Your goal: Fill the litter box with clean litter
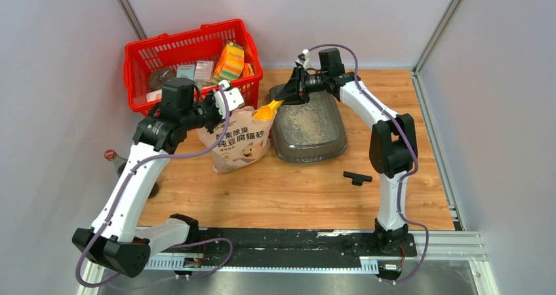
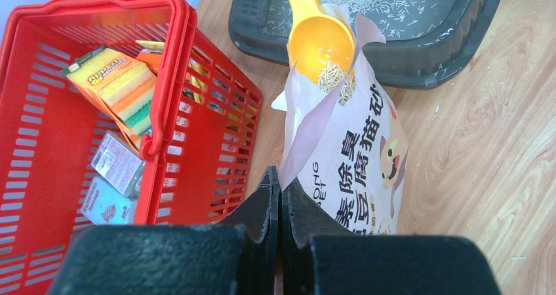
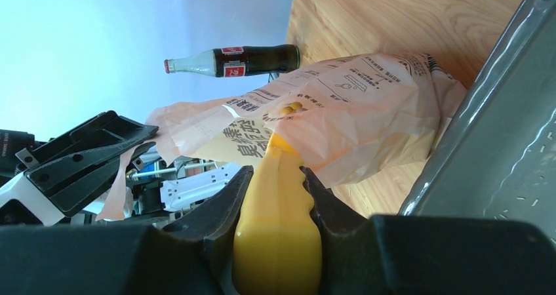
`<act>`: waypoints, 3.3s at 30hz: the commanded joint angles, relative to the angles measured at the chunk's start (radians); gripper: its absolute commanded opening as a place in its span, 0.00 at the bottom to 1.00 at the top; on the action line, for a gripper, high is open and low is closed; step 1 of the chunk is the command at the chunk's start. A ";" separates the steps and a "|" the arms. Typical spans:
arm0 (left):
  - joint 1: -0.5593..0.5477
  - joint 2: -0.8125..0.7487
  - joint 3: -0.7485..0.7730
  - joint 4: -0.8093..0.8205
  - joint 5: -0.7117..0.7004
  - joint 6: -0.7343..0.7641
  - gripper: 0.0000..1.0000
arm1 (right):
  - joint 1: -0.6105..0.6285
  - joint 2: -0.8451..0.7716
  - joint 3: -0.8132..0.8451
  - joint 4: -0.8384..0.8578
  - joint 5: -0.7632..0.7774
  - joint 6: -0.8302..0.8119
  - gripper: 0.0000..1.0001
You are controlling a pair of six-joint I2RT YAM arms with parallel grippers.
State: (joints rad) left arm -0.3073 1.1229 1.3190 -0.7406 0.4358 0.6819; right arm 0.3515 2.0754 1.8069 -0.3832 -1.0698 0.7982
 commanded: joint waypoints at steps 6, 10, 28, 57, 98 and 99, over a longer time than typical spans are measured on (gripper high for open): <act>-0.004 -0.107 0.005 0.188 0.034 0.024 0.00 | -0.016 -0.112 0.048 -0.040 0.005 -0.106 0.00; -0.009 -0.113 -0.007 0.201 0.044 0.010 0.00 | -0.016 -0.127 0.036 -0.054 0.007 -0.079 0.00; -0.016 -0.092 0.015 0.164 0.029 0.034 0.00 | -0.092 -0.069 -0.043 0.159 -0.108 0.147 0.00; -0.027 0.106 0.160 0.078 -0.048 0.113 0.00 | -0.397 0.071 -0.135 0.783 -0.262 0.592 0.00; -0.029 -0.037 -0.035 0.184 0.038 0.105 0.00 | -0.364 -0.017 0.094 -0.324 0.070 -0.576 0.00; -0.029 -0.041 -0.040 0.188 0.038 0.102 0.00 | -0.362 -0.035 0.047 -0.362 0.070 -0.600 0.00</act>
State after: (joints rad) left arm -0.3279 1.1366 1.2762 -0.6613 0.4137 0.7723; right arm -0.0368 2.0808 1.8618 -0.7052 -1.0065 0.2749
